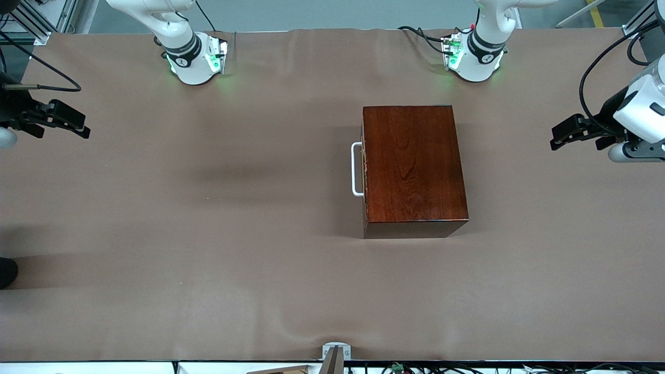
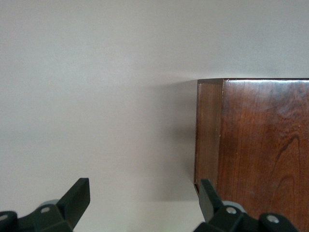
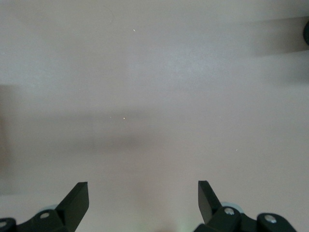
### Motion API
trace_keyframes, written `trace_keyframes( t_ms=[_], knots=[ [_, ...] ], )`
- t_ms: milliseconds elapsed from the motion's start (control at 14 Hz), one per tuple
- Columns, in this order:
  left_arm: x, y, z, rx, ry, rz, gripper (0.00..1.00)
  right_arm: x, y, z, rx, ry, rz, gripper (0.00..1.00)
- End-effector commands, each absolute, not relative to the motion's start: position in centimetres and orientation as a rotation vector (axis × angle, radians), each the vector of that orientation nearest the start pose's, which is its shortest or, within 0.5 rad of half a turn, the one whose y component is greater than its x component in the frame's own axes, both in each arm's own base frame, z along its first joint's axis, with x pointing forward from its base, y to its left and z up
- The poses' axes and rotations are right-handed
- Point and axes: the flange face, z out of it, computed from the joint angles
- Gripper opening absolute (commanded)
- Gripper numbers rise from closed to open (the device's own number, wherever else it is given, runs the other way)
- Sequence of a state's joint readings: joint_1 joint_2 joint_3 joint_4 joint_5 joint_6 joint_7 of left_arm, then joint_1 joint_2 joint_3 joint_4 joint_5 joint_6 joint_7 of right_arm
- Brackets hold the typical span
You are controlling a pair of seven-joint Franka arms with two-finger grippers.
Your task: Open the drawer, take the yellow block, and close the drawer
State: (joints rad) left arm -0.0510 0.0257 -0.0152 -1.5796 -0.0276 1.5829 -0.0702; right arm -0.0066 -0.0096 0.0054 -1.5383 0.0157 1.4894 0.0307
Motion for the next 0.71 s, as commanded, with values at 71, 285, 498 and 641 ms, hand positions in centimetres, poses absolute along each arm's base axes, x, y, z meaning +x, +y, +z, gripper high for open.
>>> trace_keyframes(
  t_ms=[71,285,498,641],
  knots=[
    [56.4,-4.6,60.9,-3.157,0.021,0.019,1.0,54.2,0.4,63.9,-3.138,0.048,0.067,1.0],
    [56.7,-7.3,61.0,-3.176,0.083,0.01,1.0,54.1,0.5,64.0,-3.139,0.045,0.065,1.0],
    [56.0,-14.4,61.6,-3.186,0.184,-0.008,1.0,54.1,0.4,64.0,-3.139,0.048,0.065,1.0],
    [55.1,-20.4,61.9,-3.19,0.167,-0.017,1.0,54.1,0.3,64.0,-3.138,0.05,0.065,1.0]
  ],
)
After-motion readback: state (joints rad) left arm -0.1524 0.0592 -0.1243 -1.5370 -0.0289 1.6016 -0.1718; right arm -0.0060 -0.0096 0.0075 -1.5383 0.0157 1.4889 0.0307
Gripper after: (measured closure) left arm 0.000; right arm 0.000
